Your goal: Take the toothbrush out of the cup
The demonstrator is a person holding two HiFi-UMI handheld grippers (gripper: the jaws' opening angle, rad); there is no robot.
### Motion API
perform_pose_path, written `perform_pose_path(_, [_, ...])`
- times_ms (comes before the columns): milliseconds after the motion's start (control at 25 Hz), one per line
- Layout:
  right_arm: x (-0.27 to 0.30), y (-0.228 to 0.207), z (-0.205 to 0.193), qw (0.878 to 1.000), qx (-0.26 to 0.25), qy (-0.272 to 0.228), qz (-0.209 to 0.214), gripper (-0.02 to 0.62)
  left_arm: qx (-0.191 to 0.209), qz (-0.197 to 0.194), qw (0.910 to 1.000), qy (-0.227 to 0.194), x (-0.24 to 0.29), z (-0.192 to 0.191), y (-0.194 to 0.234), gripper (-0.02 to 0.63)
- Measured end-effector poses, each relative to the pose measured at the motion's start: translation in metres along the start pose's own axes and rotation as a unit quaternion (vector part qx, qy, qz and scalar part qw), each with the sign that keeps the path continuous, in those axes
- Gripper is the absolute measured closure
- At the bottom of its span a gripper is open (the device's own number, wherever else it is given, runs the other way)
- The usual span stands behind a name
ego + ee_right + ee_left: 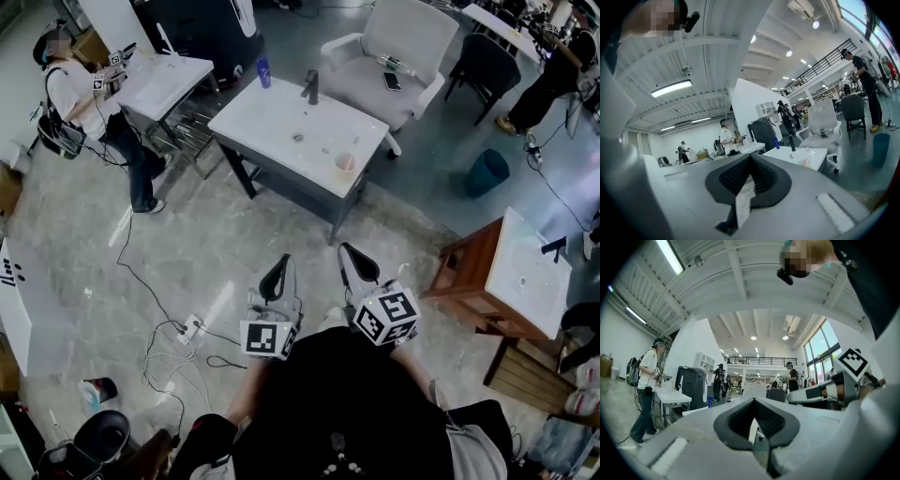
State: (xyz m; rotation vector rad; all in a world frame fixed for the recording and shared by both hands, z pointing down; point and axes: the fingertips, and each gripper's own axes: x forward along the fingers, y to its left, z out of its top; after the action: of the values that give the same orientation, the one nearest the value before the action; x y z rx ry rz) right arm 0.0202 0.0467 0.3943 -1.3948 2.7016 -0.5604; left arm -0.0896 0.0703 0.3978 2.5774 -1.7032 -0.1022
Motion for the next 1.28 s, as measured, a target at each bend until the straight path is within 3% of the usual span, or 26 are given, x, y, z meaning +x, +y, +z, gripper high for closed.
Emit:
perform_pose_path(400, [0.023,-0.037,0.011,1.0,0.008,0.006,0.014,0.594,-0.011,0.004,0.9997,0.02,0.044,-0.014,-0.007,0.604])
perform_pose_path(960, [0.028,-0.115,0.023,0.997,0.02,-0.002,-0.074,0.594,-0.039,-0.064,0.9968,0.028,0.125,-0.034,-0.016,0.604])
perform_pose_path(1280, [0.069,-0.16,0.037,0.992,0.027,0.004,-0.121,0.594,-0.049,-0.114,0.9911,0.047,0.204,-0.049,0.001,0.604])
